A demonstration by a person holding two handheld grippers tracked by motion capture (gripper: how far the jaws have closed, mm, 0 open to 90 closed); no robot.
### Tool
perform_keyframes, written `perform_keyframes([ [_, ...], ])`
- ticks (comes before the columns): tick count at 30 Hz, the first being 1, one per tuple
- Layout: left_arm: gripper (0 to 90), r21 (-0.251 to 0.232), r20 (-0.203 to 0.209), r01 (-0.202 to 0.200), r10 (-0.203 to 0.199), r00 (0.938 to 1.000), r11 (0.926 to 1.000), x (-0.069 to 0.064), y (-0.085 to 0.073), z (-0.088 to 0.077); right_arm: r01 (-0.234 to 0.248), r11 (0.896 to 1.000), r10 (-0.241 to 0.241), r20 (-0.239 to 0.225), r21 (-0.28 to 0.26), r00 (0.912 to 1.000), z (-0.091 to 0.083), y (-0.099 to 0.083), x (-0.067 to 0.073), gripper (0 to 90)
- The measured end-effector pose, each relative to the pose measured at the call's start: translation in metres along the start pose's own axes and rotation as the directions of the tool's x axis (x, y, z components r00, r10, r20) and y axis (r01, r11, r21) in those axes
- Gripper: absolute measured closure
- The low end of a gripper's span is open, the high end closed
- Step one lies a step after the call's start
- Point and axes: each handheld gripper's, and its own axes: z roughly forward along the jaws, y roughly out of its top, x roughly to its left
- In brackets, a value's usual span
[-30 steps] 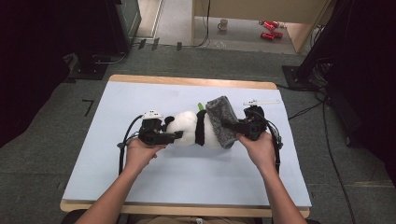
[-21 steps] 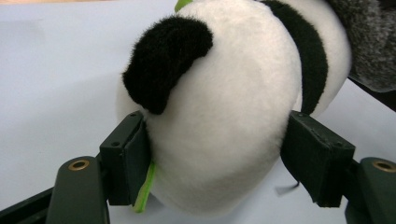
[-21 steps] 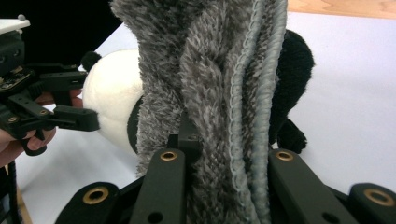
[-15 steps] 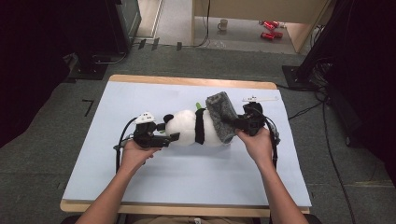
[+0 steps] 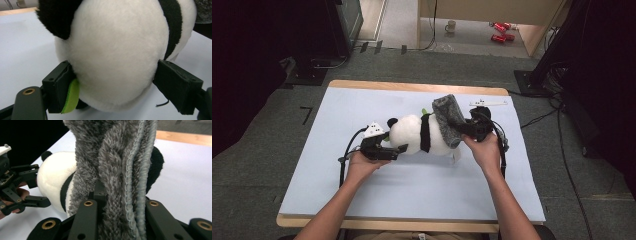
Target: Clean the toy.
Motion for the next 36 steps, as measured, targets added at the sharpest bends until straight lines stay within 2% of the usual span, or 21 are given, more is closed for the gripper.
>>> perform_keyframes([
  [2, 27.3, -0.009, -0.014, -0.008, 0.008, 0.9999, 0.9999, -0.001, 0.000, 0.000, 0.009, 1.000, -0.009, 0.017, -0.009, 0.9998, 0.001, 0.000, -0.001, 71.0],
  [5, 34.0, -0.013, -0.011, 0.001, -0.001, 0.9999, 0.9999, 0.000, -0.001, 0.001, 0.006, 1.000, -0.005, 0.042, -0.023, 0.9991, 0.002, -0.001, -0.001, 67.2],
  [9, 43.1, -0.007, -0.027, 0.033, -0.033, 0.9991, 0.9994, -0.001, 0.002, 0.000, 0.027, 0.999, -0.025, 0.045, -0.043, 0.9987, 0.000, 0.000, 0.002, 76.0],
  [12, 50.4, -0.006, -0.030, 0.063, -0.063, 0.9976, 0.9980, -0.003, 0.005, -0.001, 0.037, 0.999, -0.035, 0.053, -0.030, 0.9980, -0.006, 0.005, 0.008, 77.6],
  [16, 52.2, 0.012, -0.018, 0.121, -0.121, 0.9925, 0.9925, -0.007, 0.009, -0.003, 0.037, 0.997, -0.036, 0.009, -0.061, 0.9993, -0.024, 0.014, 0.021, 78.3],
  [19, 52.1, 0.017, -0.027, 0.123, -0.123, 0.9921, 0.9922, -0.014, 0.011, -0.004, 0.061, 0.995, -0.064, -0.034, -0.075, 0.9974, -0.026, 0.018, 0.040, 78.3],
  [24, 52.0, 0.026, -0.016, 0.121, -0.121, 0.9925, 0.9923, -0.022, 0.013, -0.005, 0.123, 0.992, -0.124, -0.062, -0.023, 0.9903, -0.004, 0.012, 0.068, 77.7],
  [26, 51.9, 0.030, -0.021, 0.108, -0.107, 0.9940, 0.9937, -0.025, 0.013, -0.005, 0.125, 0.992, -0.127, -0.079, -0.025, 0.9888, 0.004, 0.009, 0.075, 77.5],
  [29, 51.9, 0.029, -0.025, 0.115, -0.114, 0.9931, 0.9929, -0.027, 0.012, -0.004, 0.121, 0.993, -0.122, -0.111, -0.015, 0.9863, 0.016, 0.004, 0.083, 77.4],
  [32, 52.0, 0.026, -0.029, 0.116, -0.116, 0.9929, 0.9928, -0.027, 0.012, -0.005, 0.138, 0.990, -0.135, -0.115, 0.019, 0.9841, 0.029, -0.001, 0.087, 77.3],
  [34, 51.9, 0.024, -0.038, 0.107, -0.106, 0.9936, 0.9939, -0.029, 0.013, -0.005, 0.131, 0.990, -0.125, -0.126, 0.047, 0.9842, 0.038, -0.005, 0.087, 77.1],
  [36, 51.9, 0.031, -0.042, 0.100, -0.099, 0.9942, 0.9944, -0.028, 0.011, -0.003, 0.126, 0.991, -0.118, -0.133, 0.053, 0.9841, 0.045, -0.009, 0.083, 77.1],
])
